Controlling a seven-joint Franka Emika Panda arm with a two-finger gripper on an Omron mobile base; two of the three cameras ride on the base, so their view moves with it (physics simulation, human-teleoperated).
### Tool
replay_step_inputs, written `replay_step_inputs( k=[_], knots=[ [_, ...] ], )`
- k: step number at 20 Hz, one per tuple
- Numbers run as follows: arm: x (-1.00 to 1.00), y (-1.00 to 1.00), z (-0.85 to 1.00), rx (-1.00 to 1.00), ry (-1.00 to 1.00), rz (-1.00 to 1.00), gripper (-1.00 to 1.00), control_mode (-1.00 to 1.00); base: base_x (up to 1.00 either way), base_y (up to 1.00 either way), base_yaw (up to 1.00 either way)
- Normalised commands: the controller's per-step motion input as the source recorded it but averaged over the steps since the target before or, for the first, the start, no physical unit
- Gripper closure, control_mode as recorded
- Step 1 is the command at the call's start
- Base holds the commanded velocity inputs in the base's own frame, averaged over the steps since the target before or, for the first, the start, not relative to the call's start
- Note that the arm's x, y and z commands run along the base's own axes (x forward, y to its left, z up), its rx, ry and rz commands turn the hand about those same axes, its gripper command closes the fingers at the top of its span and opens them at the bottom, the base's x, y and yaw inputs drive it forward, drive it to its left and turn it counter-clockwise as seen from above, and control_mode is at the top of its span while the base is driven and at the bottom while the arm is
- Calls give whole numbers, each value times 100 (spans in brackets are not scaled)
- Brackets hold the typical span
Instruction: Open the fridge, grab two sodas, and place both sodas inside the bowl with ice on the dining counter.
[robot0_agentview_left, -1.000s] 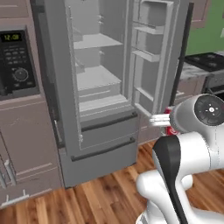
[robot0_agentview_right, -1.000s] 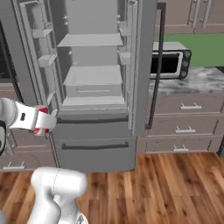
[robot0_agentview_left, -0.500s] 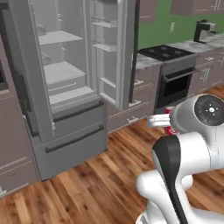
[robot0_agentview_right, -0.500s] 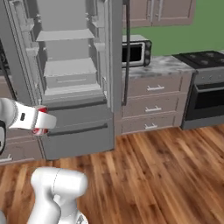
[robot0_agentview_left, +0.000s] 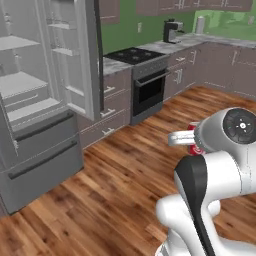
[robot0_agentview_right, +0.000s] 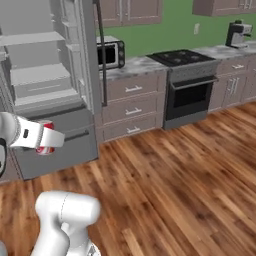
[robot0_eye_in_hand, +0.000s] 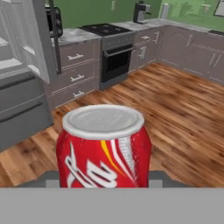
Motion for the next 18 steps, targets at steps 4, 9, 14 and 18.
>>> replay_step_inputs(
  k=[4,9,14,18],
  knots=[
    [0,0,0,0,0,0,100,100,-37,-48,-32],
    [0,0,0,0,0,0,100,100,-25,-72,-25],
    [0,0,0,0,0,0,100,100,-18,-89,-20],
    [0,0,0,0,0,0,100,100,-10,-99,-18]
  ],
)
